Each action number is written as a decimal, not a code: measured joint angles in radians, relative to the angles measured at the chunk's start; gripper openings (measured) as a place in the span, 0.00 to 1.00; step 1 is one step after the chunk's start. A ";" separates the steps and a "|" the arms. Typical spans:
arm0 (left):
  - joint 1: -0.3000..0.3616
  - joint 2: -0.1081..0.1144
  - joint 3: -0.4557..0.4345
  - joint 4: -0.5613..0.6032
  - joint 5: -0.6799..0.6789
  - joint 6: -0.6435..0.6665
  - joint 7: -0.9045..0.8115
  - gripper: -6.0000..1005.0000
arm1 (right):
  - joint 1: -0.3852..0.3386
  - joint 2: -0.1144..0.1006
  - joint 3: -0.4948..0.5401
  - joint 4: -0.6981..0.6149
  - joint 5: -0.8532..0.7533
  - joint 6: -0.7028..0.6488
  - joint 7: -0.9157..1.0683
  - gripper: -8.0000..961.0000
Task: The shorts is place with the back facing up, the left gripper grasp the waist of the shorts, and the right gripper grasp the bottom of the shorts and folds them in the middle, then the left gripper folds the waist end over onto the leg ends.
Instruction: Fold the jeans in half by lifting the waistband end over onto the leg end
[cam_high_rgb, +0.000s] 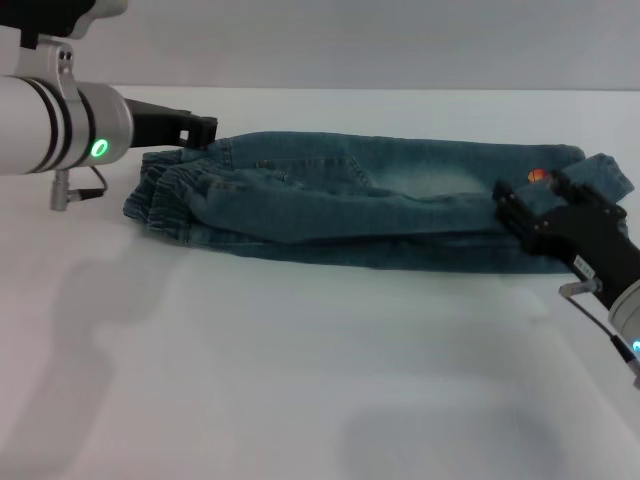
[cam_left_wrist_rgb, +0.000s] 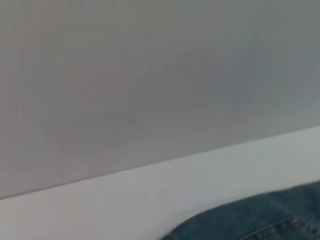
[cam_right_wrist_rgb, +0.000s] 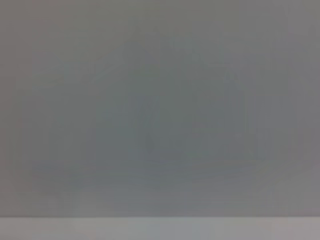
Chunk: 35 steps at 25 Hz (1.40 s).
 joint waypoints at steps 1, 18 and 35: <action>-0.007 0.000 -0.011 0.005 0.008 -0.015 0.007 0.09 | -0.005 0.000 -0.008 0.004 0.000 -0.001 0.000 0.70; -0.256 0.000 -0.159 0.319 0.066 -0.118 0.147 0.71 | -0.088 -0.003 -0.103 0.067 -0.056 -0.018 -0.005 0.70; -0.354 0.003 -0.184 0.443 0.132 -0.144 0.162 0.72 | -0.096 -0.001 -0.136 0.076 -0.052 -0.018 0.000 0.69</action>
